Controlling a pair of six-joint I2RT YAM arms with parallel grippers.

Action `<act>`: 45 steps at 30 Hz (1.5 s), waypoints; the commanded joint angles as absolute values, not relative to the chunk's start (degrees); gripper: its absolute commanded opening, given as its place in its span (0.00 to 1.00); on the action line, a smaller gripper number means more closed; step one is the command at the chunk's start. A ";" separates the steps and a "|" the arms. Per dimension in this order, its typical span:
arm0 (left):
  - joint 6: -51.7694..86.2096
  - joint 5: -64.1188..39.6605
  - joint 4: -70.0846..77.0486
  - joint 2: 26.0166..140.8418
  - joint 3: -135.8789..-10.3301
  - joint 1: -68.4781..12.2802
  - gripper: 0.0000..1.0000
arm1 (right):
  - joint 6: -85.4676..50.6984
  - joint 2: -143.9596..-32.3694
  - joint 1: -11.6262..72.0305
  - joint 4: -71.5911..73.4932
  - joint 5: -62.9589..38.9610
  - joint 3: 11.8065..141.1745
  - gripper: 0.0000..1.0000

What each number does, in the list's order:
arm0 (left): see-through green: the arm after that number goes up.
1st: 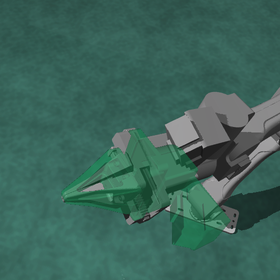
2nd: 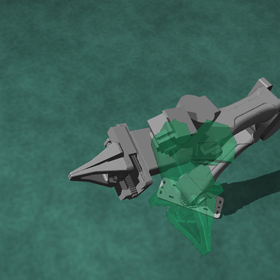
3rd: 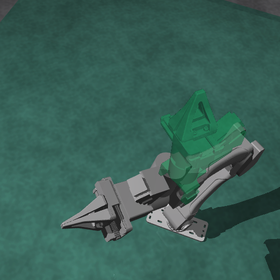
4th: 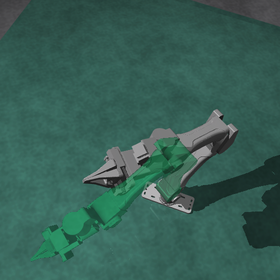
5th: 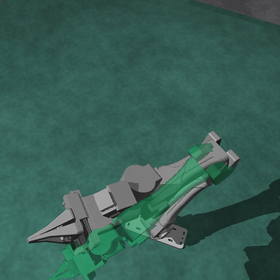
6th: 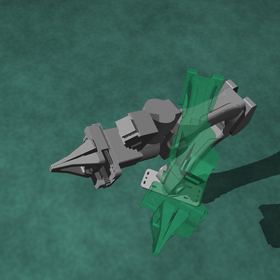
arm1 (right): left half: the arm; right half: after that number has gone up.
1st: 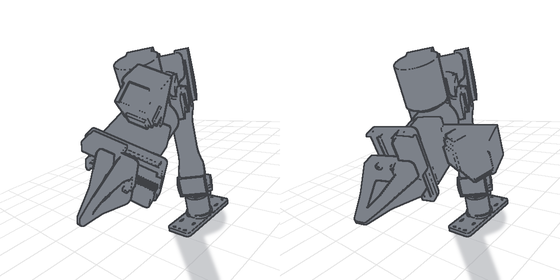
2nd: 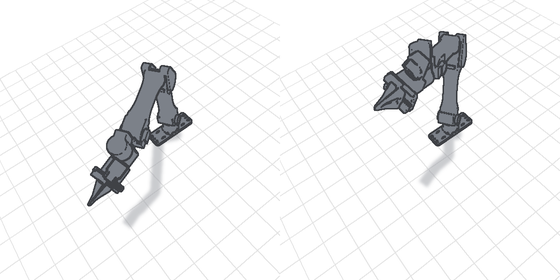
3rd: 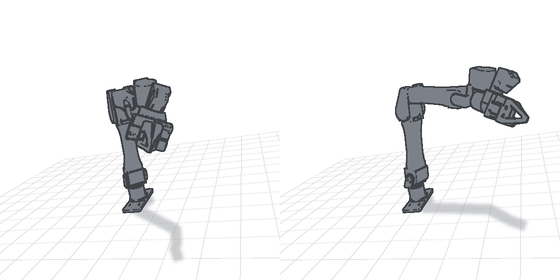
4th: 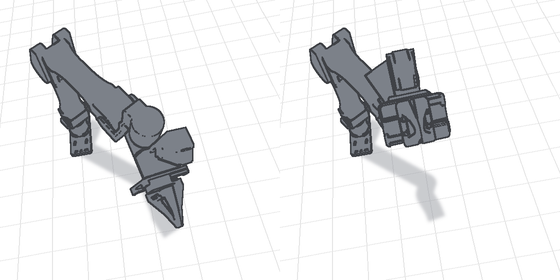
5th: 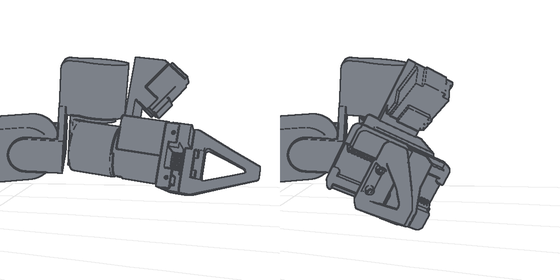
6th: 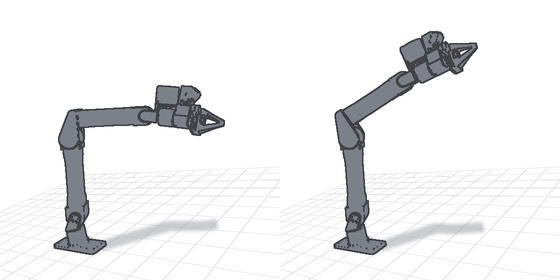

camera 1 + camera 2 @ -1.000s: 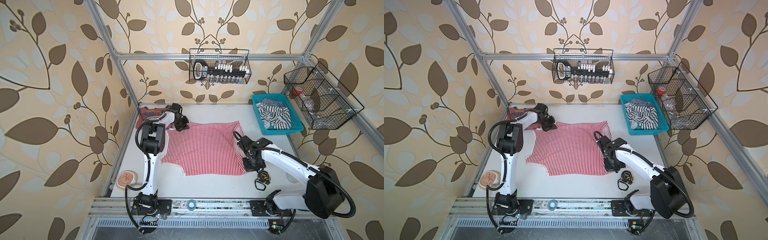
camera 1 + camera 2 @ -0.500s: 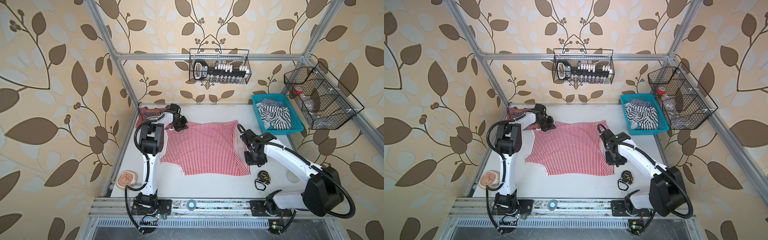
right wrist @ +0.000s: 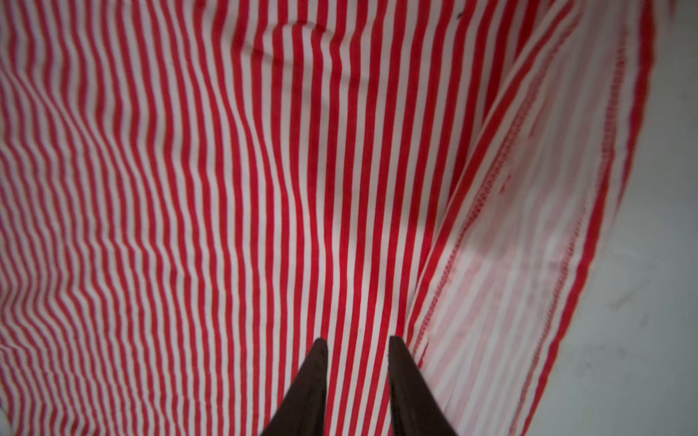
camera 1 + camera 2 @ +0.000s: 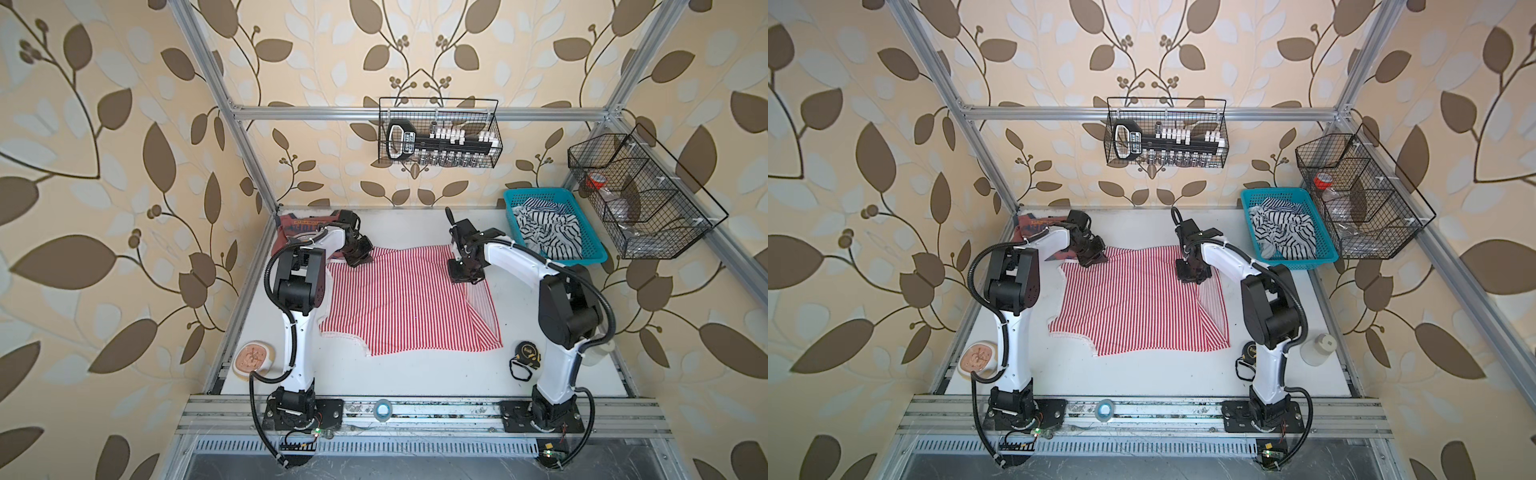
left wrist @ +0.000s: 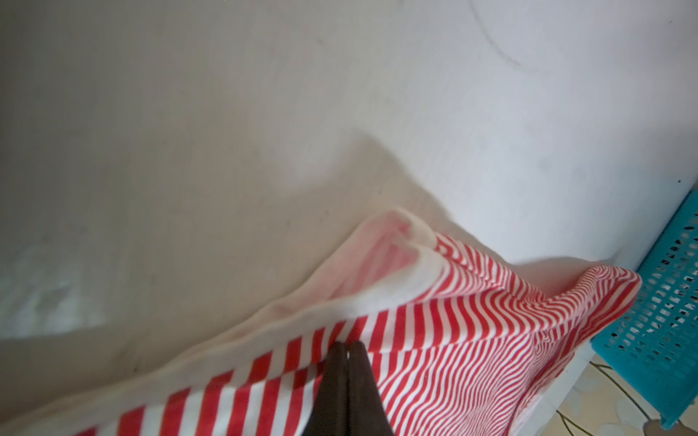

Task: Fold and stack tank tops
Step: Smooth out the tank top at the center of the table.

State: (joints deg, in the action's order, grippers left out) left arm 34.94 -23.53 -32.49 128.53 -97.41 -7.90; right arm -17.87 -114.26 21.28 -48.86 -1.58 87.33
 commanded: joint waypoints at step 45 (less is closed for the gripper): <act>33.47 -20.64 -39.47 137.42 -107.70 -7.23 0.02 | -7.81 -116.13 2.00 -54.21 6.85 92.91 0.23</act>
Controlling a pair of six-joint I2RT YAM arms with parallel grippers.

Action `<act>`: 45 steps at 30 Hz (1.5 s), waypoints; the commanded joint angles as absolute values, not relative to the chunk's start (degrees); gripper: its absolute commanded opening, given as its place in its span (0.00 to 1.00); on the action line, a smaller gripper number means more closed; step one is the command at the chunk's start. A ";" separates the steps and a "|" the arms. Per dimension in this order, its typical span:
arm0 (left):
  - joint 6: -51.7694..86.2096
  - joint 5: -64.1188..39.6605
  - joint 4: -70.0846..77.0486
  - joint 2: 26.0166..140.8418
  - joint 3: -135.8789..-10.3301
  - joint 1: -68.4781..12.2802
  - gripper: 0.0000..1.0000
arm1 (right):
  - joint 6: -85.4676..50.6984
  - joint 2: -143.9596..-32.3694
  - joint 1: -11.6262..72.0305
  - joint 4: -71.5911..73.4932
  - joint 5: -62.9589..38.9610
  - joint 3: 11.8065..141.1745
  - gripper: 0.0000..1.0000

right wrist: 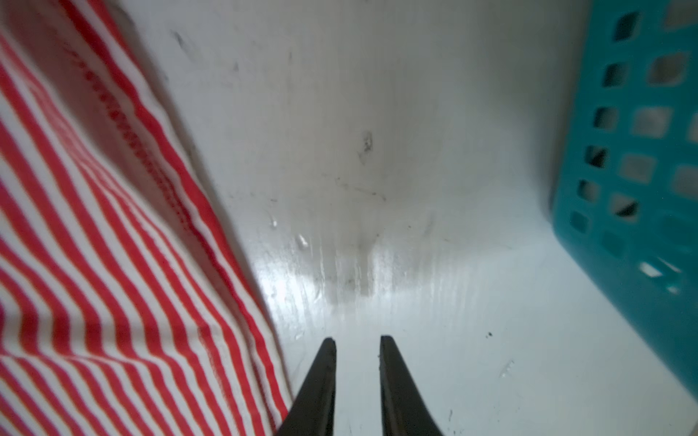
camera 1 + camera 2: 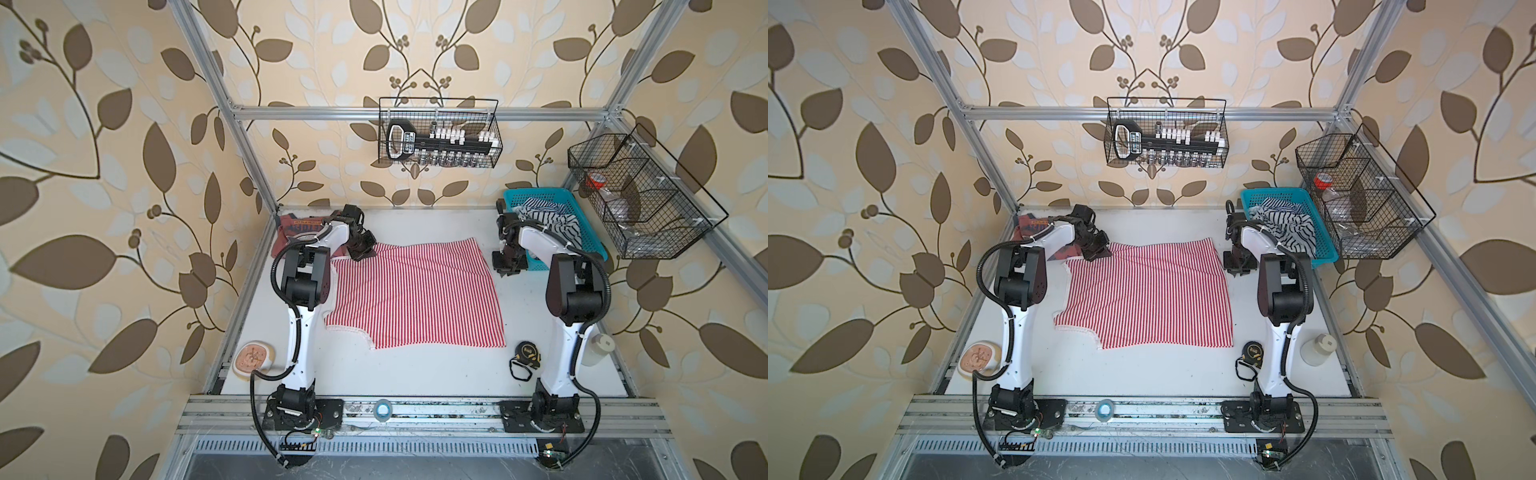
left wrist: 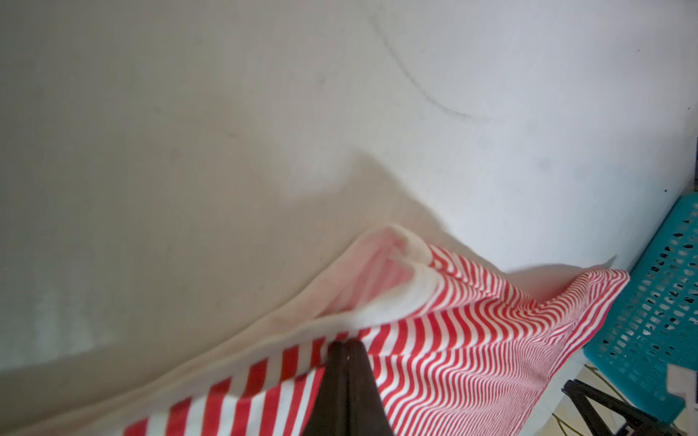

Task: Fold and stack tank tops
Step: Smooth out the tank top at the center of the table.

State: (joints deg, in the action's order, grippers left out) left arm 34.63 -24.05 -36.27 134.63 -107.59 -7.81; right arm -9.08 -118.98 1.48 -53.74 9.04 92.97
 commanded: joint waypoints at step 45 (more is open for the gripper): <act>33.20 -24.30 -38.51 128.04 -115.26 -6.94 0.25 | -16.26 -129.42 3.04 -37.36 -23.14 105.31 0.14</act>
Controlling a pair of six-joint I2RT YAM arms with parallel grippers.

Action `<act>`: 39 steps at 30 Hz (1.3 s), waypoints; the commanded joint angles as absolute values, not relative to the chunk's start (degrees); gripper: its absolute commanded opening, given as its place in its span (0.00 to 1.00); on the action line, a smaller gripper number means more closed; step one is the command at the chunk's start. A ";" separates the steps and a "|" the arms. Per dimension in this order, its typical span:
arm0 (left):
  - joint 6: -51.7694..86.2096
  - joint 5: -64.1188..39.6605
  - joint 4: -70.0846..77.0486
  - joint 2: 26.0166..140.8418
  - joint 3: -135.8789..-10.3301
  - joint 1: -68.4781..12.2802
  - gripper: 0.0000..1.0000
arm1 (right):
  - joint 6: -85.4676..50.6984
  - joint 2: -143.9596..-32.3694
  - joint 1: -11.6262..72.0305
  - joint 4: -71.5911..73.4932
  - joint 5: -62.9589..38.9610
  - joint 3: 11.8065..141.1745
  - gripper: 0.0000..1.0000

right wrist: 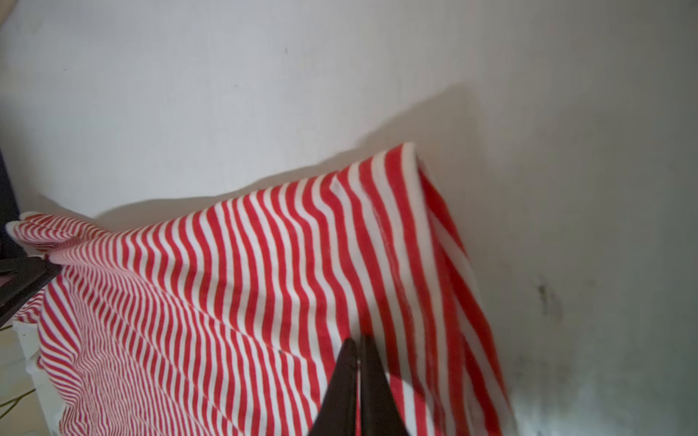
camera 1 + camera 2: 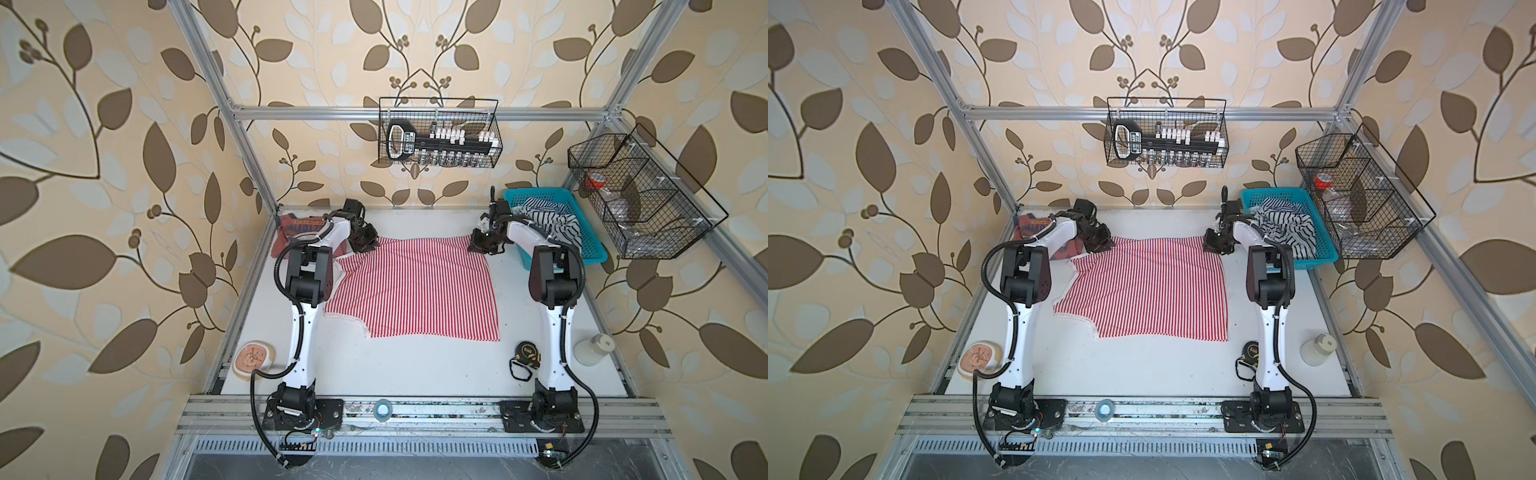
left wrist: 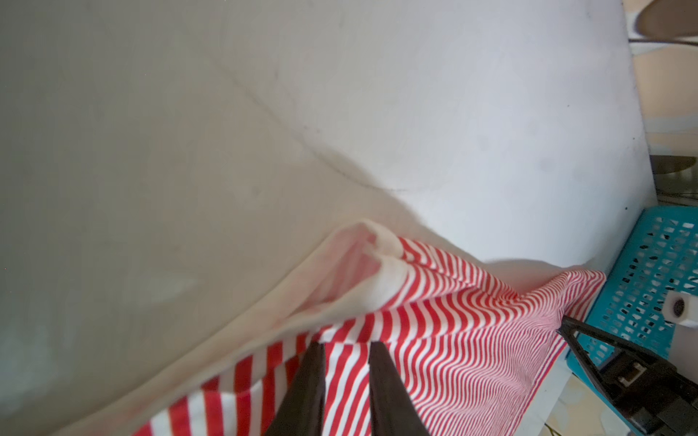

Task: Fold and stack tank tops
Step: Smooth out the tank top at the center of the table, then fold the tank top at the center of the table.

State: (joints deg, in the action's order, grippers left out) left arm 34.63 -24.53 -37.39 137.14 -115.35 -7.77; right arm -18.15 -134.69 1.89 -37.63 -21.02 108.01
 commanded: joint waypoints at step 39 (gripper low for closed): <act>31.41 -10.75 -49.03 83.57 -51.76 -25.05 0.47 | -28.81 -70.12 17.18 -48.17 4.24 41.45 0.43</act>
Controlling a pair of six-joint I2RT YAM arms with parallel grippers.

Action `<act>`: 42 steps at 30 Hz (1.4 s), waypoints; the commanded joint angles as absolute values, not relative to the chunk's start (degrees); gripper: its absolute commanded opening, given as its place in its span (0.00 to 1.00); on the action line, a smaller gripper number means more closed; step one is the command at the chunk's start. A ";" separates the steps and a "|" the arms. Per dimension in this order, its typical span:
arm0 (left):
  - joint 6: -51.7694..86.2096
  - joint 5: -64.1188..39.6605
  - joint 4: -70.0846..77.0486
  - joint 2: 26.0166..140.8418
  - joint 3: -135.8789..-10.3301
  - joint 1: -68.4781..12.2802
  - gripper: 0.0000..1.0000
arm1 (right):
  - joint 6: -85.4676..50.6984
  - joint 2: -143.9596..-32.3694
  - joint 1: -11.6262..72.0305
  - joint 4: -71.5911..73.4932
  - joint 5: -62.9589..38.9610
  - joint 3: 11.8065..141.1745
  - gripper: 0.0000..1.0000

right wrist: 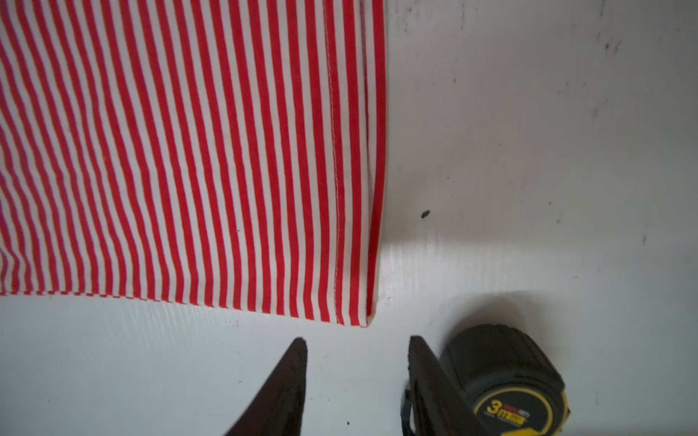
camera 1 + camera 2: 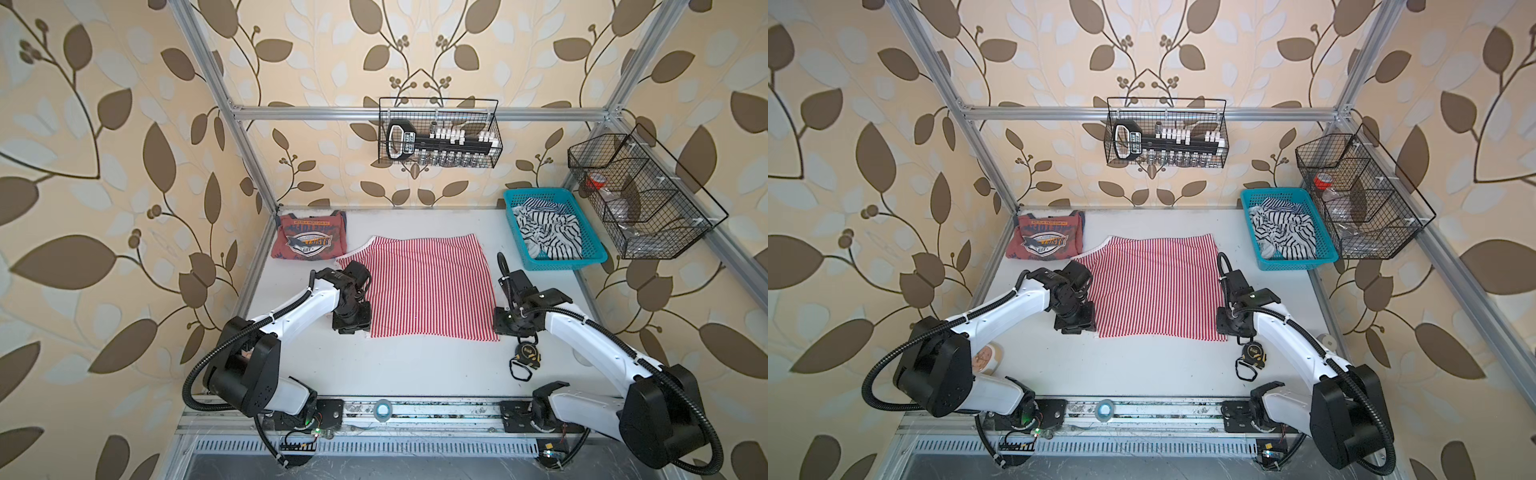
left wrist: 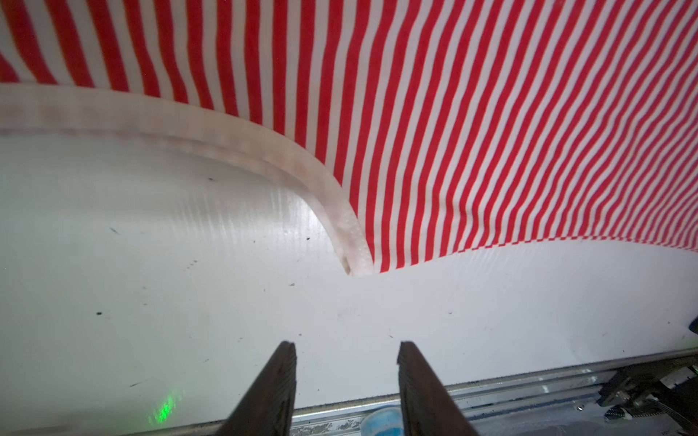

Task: Fold and stack tank tops
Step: Fold the tank top at the center of the table.

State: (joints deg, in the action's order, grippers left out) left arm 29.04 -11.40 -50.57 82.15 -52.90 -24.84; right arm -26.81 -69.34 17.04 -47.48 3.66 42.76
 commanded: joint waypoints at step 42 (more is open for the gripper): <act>35.33 -14.57 -40.79 91.42 -48.08 -25.57 0.36 | -32.26 -79.48 18.50 -38.24 1.68 35.67 0.22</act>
